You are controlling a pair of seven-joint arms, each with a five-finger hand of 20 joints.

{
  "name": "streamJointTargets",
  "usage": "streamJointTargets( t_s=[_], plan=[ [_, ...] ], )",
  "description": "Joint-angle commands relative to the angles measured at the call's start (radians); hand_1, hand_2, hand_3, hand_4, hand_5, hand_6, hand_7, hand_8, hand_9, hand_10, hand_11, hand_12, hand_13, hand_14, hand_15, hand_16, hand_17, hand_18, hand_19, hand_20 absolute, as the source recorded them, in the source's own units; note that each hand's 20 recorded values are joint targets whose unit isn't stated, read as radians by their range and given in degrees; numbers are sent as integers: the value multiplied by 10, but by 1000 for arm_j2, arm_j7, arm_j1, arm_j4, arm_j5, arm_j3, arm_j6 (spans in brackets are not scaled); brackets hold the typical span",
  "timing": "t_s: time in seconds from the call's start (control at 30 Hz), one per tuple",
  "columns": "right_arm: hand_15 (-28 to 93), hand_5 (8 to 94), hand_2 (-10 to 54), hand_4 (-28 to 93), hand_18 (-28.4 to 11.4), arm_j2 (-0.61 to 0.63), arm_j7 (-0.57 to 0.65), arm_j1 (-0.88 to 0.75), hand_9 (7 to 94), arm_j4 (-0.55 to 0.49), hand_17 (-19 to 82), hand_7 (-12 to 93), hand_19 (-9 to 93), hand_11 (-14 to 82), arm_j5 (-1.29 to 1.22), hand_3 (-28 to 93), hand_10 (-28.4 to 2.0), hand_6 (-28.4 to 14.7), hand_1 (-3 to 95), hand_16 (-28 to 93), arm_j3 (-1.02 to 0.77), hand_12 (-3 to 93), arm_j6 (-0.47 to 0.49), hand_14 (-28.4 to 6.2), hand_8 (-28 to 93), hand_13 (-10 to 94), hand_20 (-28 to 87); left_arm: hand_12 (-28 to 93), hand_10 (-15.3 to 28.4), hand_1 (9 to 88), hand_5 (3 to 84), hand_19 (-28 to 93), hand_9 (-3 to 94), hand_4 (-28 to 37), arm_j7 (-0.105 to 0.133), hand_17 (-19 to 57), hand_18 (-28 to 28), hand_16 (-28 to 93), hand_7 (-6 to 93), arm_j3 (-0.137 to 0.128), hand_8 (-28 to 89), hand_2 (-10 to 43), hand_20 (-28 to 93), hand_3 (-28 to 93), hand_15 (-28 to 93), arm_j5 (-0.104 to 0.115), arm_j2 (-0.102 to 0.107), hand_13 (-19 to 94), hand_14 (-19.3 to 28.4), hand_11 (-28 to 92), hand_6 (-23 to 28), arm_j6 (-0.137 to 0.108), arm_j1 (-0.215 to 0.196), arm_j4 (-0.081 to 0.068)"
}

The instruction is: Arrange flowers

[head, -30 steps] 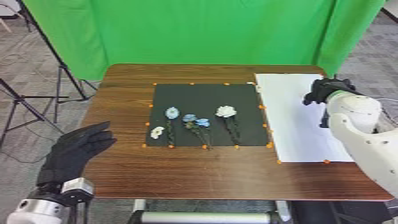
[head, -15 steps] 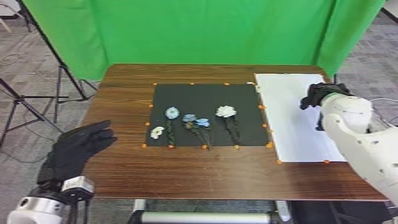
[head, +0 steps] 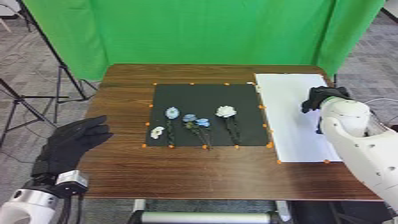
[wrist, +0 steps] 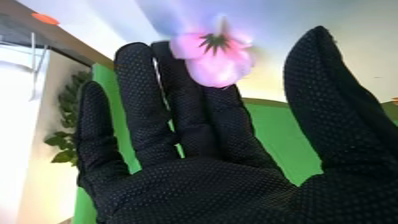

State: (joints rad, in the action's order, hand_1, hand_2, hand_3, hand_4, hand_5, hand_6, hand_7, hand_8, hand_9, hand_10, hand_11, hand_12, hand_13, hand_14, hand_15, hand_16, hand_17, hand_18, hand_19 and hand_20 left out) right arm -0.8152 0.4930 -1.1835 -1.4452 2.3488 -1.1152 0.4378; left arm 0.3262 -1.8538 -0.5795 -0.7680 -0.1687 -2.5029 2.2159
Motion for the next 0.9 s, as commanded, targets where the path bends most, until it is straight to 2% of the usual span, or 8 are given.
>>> streamJointTargets(
  t_s=[0.03, 0.3, 0.37, 0.53, 0.67, 0.73, 0.77, 0.9],
  plan=[
    [724, 521, -40, -283, -243, 3, 51, -7, 538, 27, 42, 198, 632, 258, 16, 861, -131, -39, 255, 131, 36, 170, -13, -160, -137, 413, 333, 114, 232, 278, 494, 573, 428, -113, 9, -80, 222, -127, 143, -3, -81, 54, 209, 813, 632, 6, 8, 325, 284, 396, 150, 4, -14, 0],
    [721, 566, -58, -282, -230, 11, 95, -1, 595, 52, 72, 209, 654, 310, 94, 846, -110, -24, 326, 147, 88, 167, -89, -134, -142, 471, 325, 115, 230, 278, 494, 572, 427, -112, 24, -80, 222, -127, 143, 7, -81, 54, 209, 812, 631, 12, 12, 325, 284, 395, 151, -6, -15, 1],
    [711, 618, -47, -282, -219, 20, 117, -6, 663, 56, 103, 231, 678, 325, 98, 831, -101, -7, 374, 174, 106, 164, -136, -111, -149, 527, 310, 115, 231, 278, 495, 572, 427, -113, 20, -80, 222, -127, 143, 7, -81, 54, 209, 813, 631, 10, 8, 324, 284, 396, 151, -2, -14, 0],
    [673, 741, -51, -283, -205, 31, 132, -23, 823, 53, 160, 282, 727, 265, 113, 740, -75, 22, 489, 278, 124, 288, -217, -56, -40, 635, 283, 115, 231, 279, 495, 571, 428, -113, 30, -80, 222, -127, 142, 8, -80, 53, 208, 814, 632, 14, 7, 324, 284, 395, 151, -10, -28, 3],
    [678, 779, -55, -283, -206, 85, 174, -34, 853, -24, 174, 260, 740, 289, 63, 738, -73, 29, 503, 288, 167, 293, -279, -64, -21, 665, 281, 115, 231, 279, 494, 571, 427, -113, 17, -81, 222, -128, 143, 3, -80, 54, 208, 813, 632, 8, -1, 324, 284, 395, 150, -3, -32, 8],
    [686, 793, -59, -283, -209, 84, 185, -37, 861, -67, 180, 246, 746, 297, 42, 741, -75, 26, 506, 281, 174, 288, -322, -69, -12, 676, 280, 115, 231, 279, 495, 571, 427, -113, 11, -81, 222, -128, 143, -8, -81, 54, 207, 813, 632, 4, -17, 324, 284, 395, 150, -3, -51, 16],
    [690, 796, -62, -283, -210, 86, 181, -23, 864, -89, 182, 242, 748, 300, 22, 744, -76, 25, 508, 279, 195, 288, -330, -70, -9, 679, 280, 114, 231, 279, 495, 571, 427, -113, 17, -81, 222, -128, 143, -16, -81, 54, 207, 813, 632, 7, -17, 324, 284, 394, 150, -9, -68, 22],
    [698, 808, -70, -283, -215, 122, 143, -19, 869, -190, 185, 223, 755, 301, -4, 753, -77, 21, 512, 277, 247, 293, -373, -74, 5, 686, 280, 115, 232, 279, 495, 571, 428, -113, 14, -81, 222, -128, 143, -24, -81, 53, 207, 813, 631, 4, -15, 324, 284, 394, 151, -4, -68, 24]
  ],
)
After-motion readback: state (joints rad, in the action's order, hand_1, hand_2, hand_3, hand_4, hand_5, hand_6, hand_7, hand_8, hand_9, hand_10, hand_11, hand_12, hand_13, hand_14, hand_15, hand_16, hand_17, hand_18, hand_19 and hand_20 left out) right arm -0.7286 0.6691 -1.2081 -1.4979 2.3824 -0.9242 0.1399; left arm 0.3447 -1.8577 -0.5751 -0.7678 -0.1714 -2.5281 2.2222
